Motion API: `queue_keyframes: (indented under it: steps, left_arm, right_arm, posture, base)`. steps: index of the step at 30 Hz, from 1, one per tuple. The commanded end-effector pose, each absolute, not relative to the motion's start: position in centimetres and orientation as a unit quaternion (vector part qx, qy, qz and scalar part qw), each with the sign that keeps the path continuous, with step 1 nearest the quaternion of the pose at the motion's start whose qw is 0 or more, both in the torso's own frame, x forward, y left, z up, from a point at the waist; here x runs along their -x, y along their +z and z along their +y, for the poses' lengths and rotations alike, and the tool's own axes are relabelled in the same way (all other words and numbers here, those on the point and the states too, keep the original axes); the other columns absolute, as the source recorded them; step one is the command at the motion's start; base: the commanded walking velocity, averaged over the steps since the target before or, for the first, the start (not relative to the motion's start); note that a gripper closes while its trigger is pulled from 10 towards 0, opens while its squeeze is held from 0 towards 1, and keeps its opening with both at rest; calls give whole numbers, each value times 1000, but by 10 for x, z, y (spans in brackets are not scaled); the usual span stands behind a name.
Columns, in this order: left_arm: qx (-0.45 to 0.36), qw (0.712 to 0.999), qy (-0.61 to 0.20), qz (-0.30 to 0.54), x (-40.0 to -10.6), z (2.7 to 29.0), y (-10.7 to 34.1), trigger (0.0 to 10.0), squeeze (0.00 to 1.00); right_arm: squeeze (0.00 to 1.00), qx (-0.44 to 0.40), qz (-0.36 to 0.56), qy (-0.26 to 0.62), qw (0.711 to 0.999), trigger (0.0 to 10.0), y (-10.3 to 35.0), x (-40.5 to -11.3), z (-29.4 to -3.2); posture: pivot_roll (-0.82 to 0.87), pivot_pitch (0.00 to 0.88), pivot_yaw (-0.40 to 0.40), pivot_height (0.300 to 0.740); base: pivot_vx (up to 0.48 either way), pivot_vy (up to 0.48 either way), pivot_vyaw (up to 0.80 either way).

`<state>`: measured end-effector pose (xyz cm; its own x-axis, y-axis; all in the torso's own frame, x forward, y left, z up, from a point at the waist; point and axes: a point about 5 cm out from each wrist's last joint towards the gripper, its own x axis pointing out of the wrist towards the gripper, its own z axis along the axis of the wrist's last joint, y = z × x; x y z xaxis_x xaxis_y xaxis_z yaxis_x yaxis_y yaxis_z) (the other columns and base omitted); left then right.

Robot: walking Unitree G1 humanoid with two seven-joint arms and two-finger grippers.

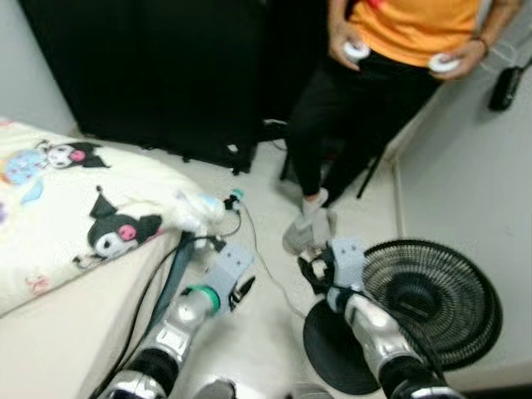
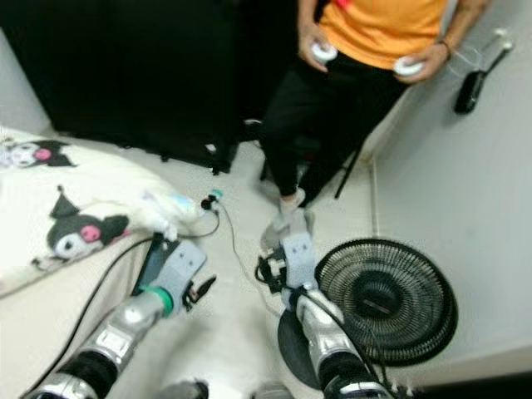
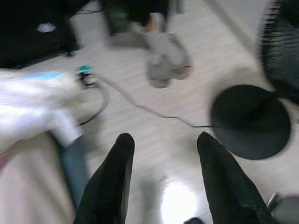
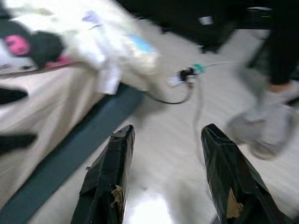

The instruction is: Clean up the room

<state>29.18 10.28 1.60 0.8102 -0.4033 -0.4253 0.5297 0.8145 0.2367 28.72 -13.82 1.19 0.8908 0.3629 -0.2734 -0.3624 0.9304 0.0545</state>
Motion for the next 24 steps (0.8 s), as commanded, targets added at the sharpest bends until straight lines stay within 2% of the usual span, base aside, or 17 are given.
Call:
queue_keyframes:
  steps: [1,24]
  left_arm:
    - [-172,930,-257,200,-285,101,7,10000,0]
    - [-181,928,-260,194,-286,99,9,10000,0]
  right_arm:
    - [0,-5,152,179,972,10000,8,-285,-141]
    - [0,-4,152,185,971,10000,8,-285,-139]
  posture:
    - [-57,18,-25,740]
    - [-58,18,-21,740]
  base:
    - [0,0,738]
    - [0,0,734]
